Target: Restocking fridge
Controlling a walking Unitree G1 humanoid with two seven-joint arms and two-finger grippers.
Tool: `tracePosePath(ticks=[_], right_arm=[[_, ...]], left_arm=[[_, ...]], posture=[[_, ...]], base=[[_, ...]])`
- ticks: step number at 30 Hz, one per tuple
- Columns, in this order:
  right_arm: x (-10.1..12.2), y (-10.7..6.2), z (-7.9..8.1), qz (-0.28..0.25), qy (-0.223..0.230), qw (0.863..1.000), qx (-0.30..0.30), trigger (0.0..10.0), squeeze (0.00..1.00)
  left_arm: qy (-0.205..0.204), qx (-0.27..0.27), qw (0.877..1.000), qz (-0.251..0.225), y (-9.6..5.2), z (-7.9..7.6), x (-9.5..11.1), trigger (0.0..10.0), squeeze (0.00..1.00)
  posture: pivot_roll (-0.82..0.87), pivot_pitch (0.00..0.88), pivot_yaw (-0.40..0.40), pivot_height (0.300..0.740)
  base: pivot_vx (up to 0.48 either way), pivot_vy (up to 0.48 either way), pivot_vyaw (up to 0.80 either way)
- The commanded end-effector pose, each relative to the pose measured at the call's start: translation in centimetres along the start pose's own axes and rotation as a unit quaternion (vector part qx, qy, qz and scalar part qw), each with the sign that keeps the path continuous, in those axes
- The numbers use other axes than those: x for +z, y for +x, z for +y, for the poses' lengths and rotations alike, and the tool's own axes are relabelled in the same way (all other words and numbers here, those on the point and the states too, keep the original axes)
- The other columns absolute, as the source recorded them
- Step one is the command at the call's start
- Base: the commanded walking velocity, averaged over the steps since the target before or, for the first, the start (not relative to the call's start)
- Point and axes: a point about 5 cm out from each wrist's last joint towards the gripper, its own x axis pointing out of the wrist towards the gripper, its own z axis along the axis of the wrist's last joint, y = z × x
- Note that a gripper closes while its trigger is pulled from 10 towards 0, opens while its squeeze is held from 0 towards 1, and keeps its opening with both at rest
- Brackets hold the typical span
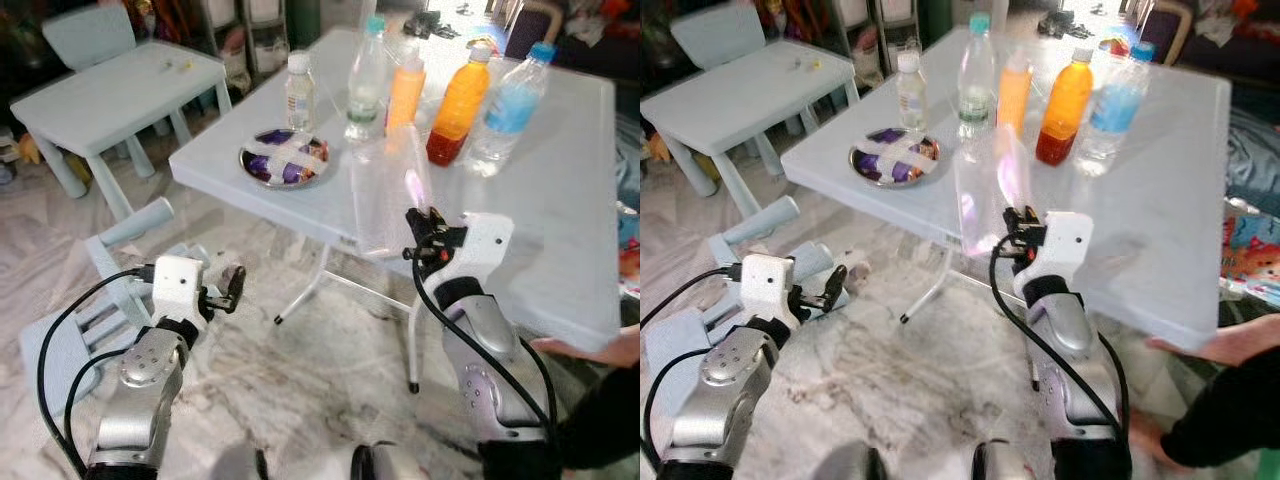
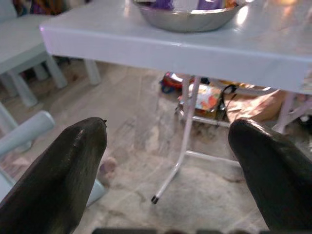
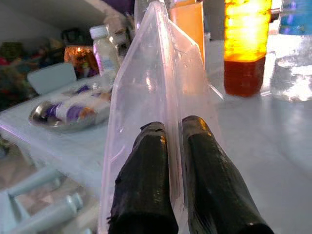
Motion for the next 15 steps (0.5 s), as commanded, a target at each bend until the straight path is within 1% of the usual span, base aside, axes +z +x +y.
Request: tracePosePath(ticks=[1, 3, 4, 5, 7, 8, 10, 12, 15], right_arm=[[0.2, -0.1, 0.2, -0.007, -0.005, 1.000, 0.006, 10.0, 0.00], [0.1, -0.3, 0.1, -0.006, -0.016, 1.000, 0.011, 10.0, 0.00], [0.1, -0.6, -0.2, -0.009, -0.031, 0.999, 0.013, 10.0, 0.00], [0.1, -0.6, -0.2, -0.009, -0.031, 0.999, 0.013, 10.0, 0.00], [0.3, -0.7, -0.5, -0.016, -0.035, 0.999, 0.012, 10.0, 0.00], [0.5, -0.9, -0.7, -0.022, -0.036, 0.999, 0.012, 10.0, 0.00], [0.6, -1.1, -1.0, -0.023, -0.041, 0.999, 0.010, 10.0, 0.00], [0.5, -1.4, -1.5, -0.018, -0.048, 0.999, 0.003, 10.0, 0.00], [0.1, -1.7, -1.9, -0.010, -0.054, 0.998, 0.001, 10.0, 0.00]], left_arm=[[0.008, 0.009, 1.000, 0.003, -0.2, 0.5, -0.1, 10.0, 0.00], [0.012, 0.013, 1.000, 0.004, -0.4, 0.8, -0.2, 10.0, 0.00], [0.023, 0.018, 1.000, 0.011, -0.8, 1.5, -0.5, 10.0, 0.00], [0.023, 0.018, 1.000, 0.011, -0.8, 1.5, -0.5, 10.0, 0.00], [0.030, 0.022, 0.999, 0.016, -1.1, 2.0, -0.8, 10.0, 0.00], [0.038, 0.028, 0.999, 0.021, -1.5, 2.7, -1.3, 10.0, 0.00], [0.044, 0.032, 0.998, 0.025, -2.0, 3.5, -1.6, 10.0, 0.00], [0.045, 0.028, 0.998, 0.026, -2.5, 3.7, -1.7, 10.0, 0.00], [0.056, 0.031, 0.997, 0.033, -2.9, 3.6, -2.1, 10.0, 0.00]], posture=[[0.03, 0.058, -0.004, 0.740], [0.03, 0.055, -0.004, 0.740], [0.03, 0.052, -0.003, 0.740], [0.03, 0.052, -0.003, 0.740], [0.03, 0.051, 0.000, 0.740], [0.04, 0.047, -0.001, 0.740], [0.04, 0.043, -0.001, 0.740], [0.05, 0.038, -0.002, 0.740], [0.06, 0.030, -0.003, 0.740]], base=[[-0.300, 0.000, 0.00], [-0.283, 0.000, 0.00], [-0.281, 0.000, 0.80], [-0.281, 0.000, 0.80], [-0.264, 0.000, 0.80], [0.000, 0.000, 0.79], [0.000, 0.000, 0.79], [0.000, 0.000, 0.79], [0.000, 0.000, 0.79]])
